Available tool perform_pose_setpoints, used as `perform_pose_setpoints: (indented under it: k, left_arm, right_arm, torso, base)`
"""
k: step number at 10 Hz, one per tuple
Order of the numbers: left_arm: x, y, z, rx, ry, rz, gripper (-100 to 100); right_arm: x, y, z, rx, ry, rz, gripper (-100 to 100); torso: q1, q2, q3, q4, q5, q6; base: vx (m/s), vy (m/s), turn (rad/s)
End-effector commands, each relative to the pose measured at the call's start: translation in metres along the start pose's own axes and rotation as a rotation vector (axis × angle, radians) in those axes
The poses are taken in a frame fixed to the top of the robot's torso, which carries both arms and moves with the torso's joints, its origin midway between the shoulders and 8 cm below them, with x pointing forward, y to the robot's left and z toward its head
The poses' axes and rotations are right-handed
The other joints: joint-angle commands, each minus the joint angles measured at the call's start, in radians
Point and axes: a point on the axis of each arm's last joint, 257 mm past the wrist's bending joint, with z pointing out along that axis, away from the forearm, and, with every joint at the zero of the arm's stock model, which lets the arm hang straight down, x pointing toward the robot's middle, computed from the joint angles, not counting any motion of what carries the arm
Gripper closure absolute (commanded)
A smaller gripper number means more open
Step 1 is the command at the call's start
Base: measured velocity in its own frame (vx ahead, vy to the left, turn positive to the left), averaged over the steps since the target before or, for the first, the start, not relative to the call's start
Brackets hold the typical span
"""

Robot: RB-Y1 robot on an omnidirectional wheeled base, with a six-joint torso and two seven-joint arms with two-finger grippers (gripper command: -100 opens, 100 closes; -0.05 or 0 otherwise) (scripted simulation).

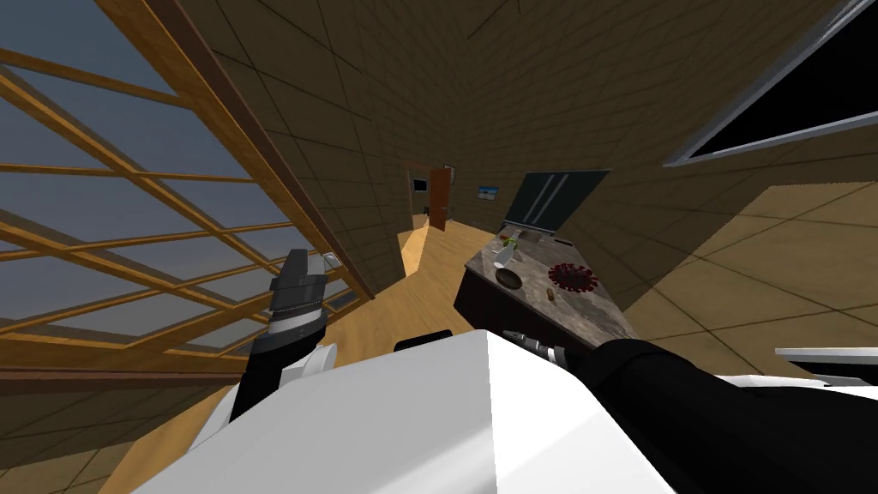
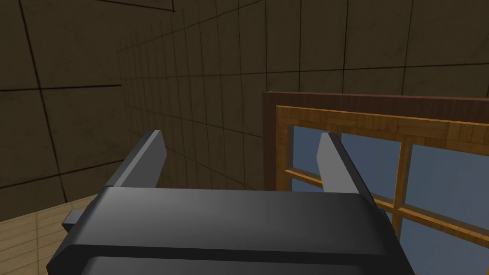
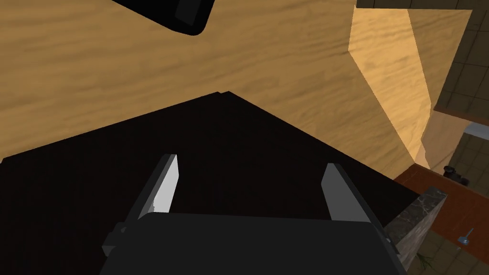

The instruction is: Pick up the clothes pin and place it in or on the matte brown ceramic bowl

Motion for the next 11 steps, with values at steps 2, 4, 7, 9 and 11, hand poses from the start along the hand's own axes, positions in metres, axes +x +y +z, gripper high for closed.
perform_pose_setpoints:
  k: [2, 4, 7, 9, 11]
  left_arm:
    - [0.000, 0.000, 0.000, 0.000, 0.000, 0.000, 0]
    - [0.000, 0.000, 0.000, 0.000, 0.000, 0.000, 0]
    - [0.000, 0.000, 0.000, 0.000, 0.000, 0.000, 0]
    - [0.000, 0.000, 0.000, 0.000, 0.000, 0.000, 0]
    - [0.000, 0.000, 0.000, 0.000, 0.000, 0.000, 0]
  right_arm:
    - [-0.029, -0.034, -0.030, 0.115, -0.043, -0.003, -100]
    - [-0.044, -0.060, -0.054, 0.198, -0.069, -0.003, -100]
    - [-0.053, -0.086, -0.079, 0.277, -0.089, 0.005, -100]
    - [-0.062, -0.106, -0.104, 0.344, -0.111, 0.010, -100]
    - [-0.084, -0.127, -0.144, 0.439, -0.158, 0.004, -100]
  torso:
    - [0.000, 0.000, 0.000, 0.000, 0.000, 0.001]
    - [0.000, 0.000, 0.000, 0.000, 0.000, 0.001]
    - [0.001, 0.001, 0.000, 0.000, 0.000, 0.001]
    - [-0.003, -0.002, -0.001, 0.000, 0.000, 0.000]
    - [-0.003, -0.002, -0.001, 0.000, -0.001, 0.000]
  base:
    - [0.031, -0.049, 0.131]
    - [0.029, -0.051, 0.140]
    - [0.025, -0.045, 0.076]
    - [0.048, -0.100, 0.168]
    - [0.064, -0.133, 0.166]
